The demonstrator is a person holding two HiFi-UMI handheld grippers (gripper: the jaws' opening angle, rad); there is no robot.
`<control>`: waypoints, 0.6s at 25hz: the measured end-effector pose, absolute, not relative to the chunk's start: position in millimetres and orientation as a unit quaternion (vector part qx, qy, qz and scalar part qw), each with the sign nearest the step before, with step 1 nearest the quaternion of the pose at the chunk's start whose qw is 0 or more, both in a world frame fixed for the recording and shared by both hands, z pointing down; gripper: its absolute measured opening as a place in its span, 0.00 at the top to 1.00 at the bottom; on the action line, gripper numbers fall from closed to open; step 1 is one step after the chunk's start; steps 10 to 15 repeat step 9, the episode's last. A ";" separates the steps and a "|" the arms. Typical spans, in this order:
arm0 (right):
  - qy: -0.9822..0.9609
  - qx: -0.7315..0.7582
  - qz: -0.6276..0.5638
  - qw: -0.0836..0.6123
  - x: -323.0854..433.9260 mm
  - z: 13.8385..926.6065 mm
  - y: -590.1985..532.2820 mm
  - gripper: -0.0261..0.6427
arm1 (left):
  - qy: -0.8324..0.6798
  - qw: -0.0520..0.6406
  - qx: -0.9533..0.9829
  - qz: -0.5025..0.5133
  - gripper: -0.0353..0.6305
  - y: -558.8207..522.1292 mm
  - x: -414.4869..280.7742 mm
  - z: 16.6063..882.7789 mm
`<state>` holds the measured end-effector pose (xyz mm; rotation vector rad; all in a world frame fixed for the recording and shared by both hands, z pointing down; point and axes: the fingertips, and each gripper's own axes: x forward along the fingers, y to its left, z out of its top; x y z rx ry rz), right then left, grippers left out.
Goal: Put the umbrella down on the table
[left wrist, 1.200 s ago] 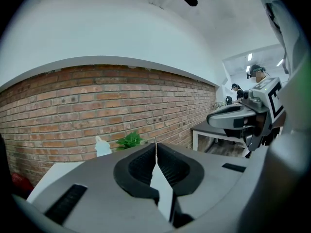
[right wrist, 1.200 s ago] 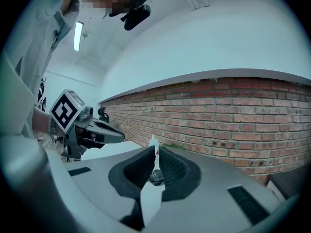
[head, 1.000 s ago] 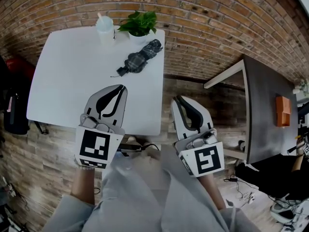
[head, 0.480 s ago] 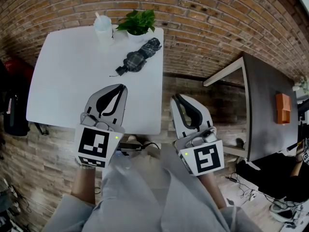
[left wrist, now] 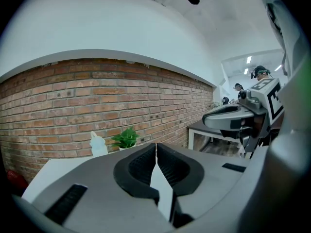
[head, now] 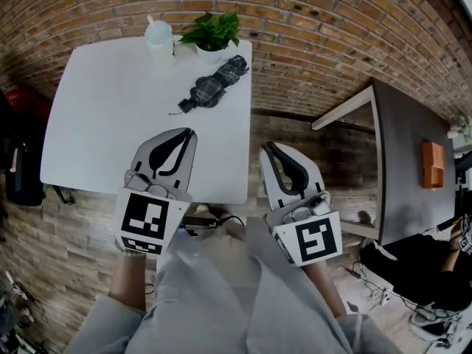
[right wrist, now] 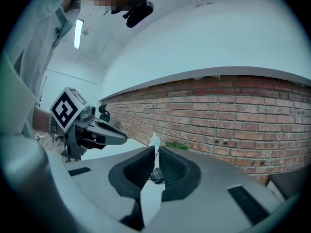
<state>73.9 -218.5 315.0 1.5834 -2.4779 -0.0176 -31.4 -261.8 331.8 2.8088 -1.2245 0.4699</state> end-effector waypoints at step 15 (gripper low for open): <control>-0.838 0.535 -0.003 0.108 71.6 316.7 -218.9 0.88 | -0.397 0.024 0.904 0.155 0.91 -262.6 -34.2 334.1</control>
